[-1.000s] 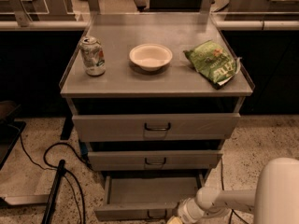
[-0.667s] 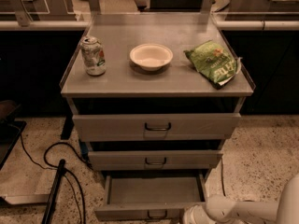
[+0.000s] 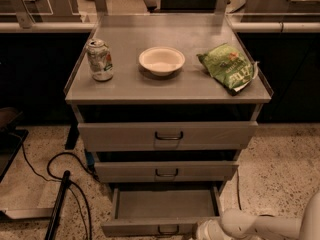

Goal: Open bottom drawer

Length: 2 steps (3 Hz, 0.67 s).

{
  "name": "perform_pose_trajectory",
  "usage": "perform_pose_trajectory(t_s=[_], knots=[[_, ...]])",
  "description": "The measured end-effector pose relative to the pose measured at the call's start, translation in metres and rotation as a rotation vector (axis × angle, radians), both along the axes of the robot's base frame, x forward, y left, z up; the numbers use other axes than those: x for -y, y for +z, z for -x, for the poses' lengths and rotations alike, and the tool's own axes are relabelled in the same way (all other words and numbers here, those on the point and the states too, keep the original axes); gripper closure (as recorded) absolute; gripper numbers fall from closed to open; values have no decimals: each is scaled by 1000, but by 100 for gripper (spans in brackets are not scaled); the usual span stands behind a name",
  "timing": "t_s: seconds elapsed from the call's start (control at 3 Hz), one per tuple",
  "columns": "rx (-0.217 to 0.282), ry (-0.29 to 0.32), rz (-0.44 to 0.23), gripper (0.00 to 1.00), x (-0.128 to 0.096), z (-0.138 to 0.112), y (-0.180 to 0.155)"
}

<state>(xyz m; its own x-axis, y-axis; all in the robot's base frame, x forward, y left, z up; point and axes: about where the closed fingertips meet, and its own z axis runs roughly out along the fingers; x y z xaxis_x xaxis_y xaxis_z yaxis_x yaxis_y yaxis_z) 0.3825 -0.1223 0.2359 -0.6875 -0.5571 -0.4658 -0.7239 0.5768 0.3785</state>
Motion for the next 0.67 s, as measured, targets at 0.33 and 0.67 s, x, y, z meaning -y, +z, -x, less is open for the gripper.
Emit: perform_pose_trajectory(t_s=[0.33, 0.67], knots=[[73, -20, -10, 0, 2, -19, 25], [91, -30, -8, 0, 5, -31, 19]])
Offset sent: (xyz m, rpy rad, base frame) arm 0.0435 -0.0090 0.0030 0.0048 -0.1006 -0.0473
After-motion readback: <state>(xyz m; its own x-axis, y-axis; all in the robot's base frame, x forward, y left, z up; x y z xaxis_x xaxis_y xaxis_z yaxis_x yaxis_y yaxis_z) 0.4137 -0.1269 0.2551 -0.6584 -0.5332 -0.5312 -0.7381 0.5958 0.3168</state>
